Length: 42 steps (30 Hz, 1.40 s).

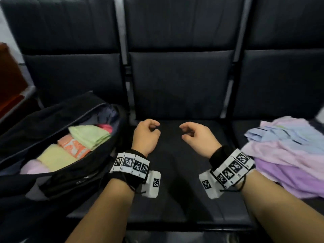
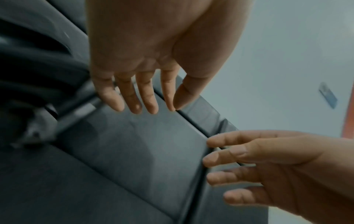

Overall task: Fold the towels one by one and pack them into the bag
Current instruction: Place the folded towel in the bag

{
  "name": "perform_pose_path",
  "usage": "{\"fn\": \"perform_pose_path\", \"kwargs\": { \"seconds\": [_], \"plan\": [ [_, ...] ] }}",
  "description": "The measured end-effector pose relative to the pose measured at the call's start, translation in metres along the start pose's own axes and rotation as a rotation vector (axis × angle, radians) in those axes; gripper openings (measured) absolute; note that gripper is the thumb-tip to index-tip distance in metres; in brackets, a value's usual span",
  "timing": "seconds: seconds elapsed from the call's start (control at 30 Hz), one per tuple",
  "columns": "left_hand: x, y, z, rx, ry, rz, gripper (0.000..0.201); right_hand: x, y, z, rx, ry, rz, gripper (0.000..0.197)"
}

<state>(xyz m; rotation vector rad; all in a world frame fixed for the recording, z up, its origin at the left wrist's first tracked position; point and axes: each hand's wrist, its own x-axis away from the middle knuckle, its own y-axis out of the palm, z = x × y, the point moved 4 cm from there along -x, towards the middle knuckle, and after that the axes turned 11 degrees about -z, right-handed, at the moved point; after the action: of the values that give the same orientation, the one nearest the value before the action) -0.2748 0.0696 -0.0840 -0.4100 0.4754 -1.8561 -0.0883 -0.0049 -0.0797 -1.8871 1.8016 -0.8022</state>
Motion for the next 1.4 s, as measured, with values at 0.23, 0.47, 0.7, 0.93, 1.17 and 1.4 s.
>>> {"fn": "perform_pose_path", "kwargs": {
  "seconds": [0.23,0.47,0.7,0.93,1.17,1.4],
  "plan": [
    [0.006,0.209,0.075,-0.069,0.063,-0.320,0.022,0.102,-0.100,0.161,-0.037,0.235,0.218,0.036],
    [-0.006,0.349,0.090,-0.119,0.045,-0.473,0.026,0.133,-0.141,0.282,0.098,0.423,0.227,0.043],
    [-0.015,0.407,0.063,-0.184,-0.039,-0.621,0.040,0.118,-0.129,0.333,0.342,0.514,0.187,0.048],
    [-0.008,0.419,0.058,-0.375,0.038,-0.673,0.047,0.112,-0.136,0.326,0.342,0.487,0.244,0.017],
    [0.013,0.379,0.106,-0.093,0.230,-0.547,0.030,0.136,-0.153,0.247,-0.018,0.067,0.438,0.016],
    [0.055,0.294,0.138,0.079,0.289,-0.412,0.042,0.162,-0.148,0.154,-0.089,-0.105,0.403,0.011]
  ]
}}
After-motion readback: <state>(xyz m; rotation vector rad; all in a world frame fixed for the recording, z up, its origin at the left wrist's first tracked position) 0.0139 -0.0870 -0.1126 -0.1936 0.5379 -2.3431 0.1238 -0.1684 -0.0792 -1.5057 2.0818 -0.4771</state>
